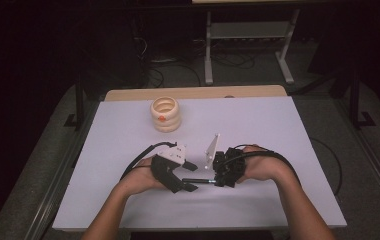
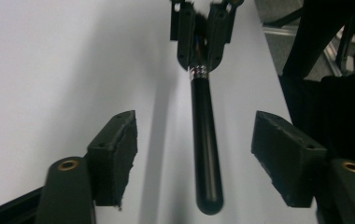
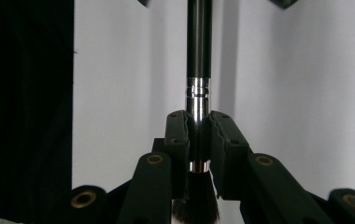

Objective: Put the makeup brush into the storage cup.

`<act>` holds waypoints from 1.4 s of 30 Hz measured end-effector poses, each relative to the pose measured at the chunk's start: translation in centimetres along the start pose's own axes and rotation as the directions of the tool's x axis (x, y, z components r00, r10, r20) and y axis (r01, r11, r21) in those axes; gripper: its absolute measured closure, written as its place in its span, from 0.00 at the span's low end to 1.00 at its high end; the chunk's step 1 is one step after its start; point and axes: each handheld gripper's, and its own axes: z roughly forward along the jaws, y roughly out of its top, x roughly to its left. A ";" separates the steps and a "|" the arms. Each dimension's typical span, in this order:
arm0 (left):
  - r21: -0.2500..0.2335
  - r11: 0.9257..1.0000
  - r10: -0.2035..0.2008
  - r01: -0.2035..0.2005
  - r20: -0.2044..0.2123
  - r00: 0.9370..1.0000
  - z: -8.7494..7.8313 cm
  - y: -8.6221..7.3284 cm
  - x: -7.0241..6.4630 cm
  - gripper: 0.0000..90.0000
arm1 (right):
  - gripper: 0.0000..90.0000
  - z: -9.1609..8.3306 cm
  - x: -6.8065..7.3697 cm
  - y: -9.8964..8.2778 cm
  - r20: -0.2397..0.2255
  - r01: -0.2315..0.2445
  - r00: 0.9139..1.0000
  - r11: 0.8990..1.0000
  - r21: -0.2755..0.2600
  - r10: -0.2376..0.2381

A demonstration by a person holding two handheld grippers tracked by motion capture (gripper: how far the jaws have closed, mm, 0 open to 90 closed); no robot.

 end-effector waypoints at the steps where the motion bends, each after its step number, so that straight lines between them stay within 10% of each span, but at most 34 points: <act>1: 0.003 1.000 -0.005 0.005 0.007 1.000 0.0 0.0 0.0 0.40 | 0.85 0.0 0.0 0.0 -0.004 0.002 1.000 1.000 -0.003 -0.002; 15: 0.038 0.999 0.005 -0.007 0.033 0.999 0.5 0.0 -0.3 0.71 | 0.86 0.4 0.3 0.4 -0.012 0.008 1.000 1.000 0.009 -0.008; 42: 0.093 0.996 -0.010 0.008 0.026 1.000 0.8 0.1 -0.5 0.88 | 0.85 0.5 0.5 0.7 0.003 -0.003 1.000 1.000 0.015 0.003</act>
